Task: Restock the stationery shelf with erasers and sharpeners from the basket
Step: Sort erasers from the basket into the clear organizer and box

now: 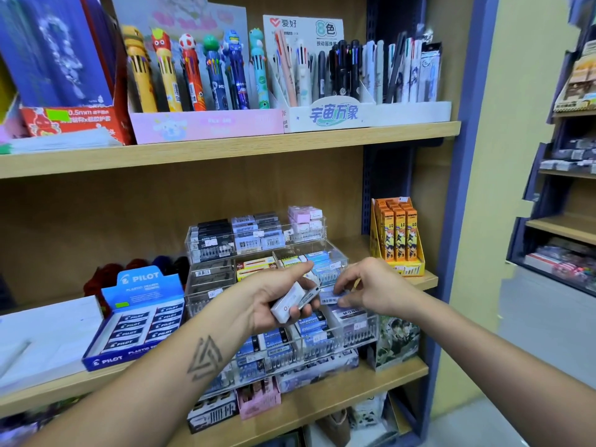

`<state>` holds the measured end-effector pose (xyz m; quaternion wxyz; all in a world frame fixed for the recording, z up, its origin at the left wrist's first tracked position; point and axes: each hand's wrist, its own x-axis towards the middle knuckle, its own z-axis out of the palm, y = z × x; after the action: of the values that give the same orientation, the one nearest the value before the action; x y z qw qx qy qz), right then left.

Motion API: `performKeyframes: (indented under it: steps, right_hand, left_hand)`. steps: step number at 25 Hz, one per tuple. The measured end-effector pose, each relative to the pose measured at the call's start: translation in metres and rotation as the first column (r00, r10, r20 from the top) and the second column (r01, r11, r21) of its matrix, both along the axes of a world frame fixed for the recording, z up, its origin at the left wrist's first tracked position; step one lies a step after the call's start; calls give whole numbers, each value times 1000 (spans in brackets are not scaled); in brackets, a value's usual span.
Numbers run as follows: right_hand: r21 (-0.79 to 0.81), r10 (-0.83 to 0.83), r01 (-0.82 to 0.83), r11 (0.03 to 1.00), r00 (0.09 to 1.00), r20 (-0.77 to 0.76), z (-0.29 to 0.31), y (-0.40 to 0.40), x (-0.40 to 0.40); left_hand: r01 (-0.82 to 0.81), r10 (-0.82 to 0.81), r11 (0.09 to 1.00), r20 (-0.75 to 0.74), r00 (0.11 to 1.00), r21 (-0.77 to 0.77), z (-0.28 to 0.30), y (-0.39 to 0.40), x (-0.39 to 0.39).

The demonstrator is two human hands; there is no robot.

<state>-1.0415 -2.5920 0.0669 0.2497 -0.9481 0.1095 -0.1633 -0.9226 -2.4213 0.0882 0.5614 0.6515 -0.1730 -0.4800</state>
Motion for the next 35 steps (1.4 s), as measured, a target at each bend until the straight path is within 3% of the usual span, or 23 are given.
performKeyframes:
  steps: [6,10,14,16,18,19,20,22,25,29,32,35]
  right_hand:
    - [-109,-38,37,993,999,-12,4,0,0]
    - [-181,-8,-2,984,999,-53,5,5,-1]
    - [-375,-73,54,925,997,-36,-2,12,7]
    - [-233,-84,85,969,996,15,4,14,7]
    - [120,-12,1,993,996,85,16,21,6]
    - [270,73,-94,958,993,88,21,28,5]
    - [319,147,-164,933,986,77,24,33,5]
    - [273,208,-216,937,976,57,27,39,7]
    - [250,156,-189,950,977,147,36,41,15]
    - [402,-17,-126,907,942,334,59,41,50]
    - [220,-185,108,969,911,368,70,37,91]
    - [2,-209,219,976,927,313,78,33,133]
  left_hand:
    - [27,-49,993,-196,979,-113,4,18,-2]
    - [15,-50,981,-177,983,-194,-3,25,0]
    - [2,-36,980,-167,985,-200,-2,26,-1]
    - [1,-28,981,-140,990,-193,-2,26,-1]
    - [2,-23,980,-104,994,-197,-1,28,-1]
    - [2,-21,979,-92,996,-202,1,29,-1]
    - [-3,-15,978,-82,996,-207,2,30,-3]
    - [-18,1,972,-75,997,-236,7,33,-5]
    - [-62,44,960,-72,996,-275,21,44,7]
    - [-180,173,943,-48,984,-280,54,62,40]
    - [-273,284,926,6,959,-261,72,70,61]
    - [-307,324,926,46,945,-222,83,71,80]
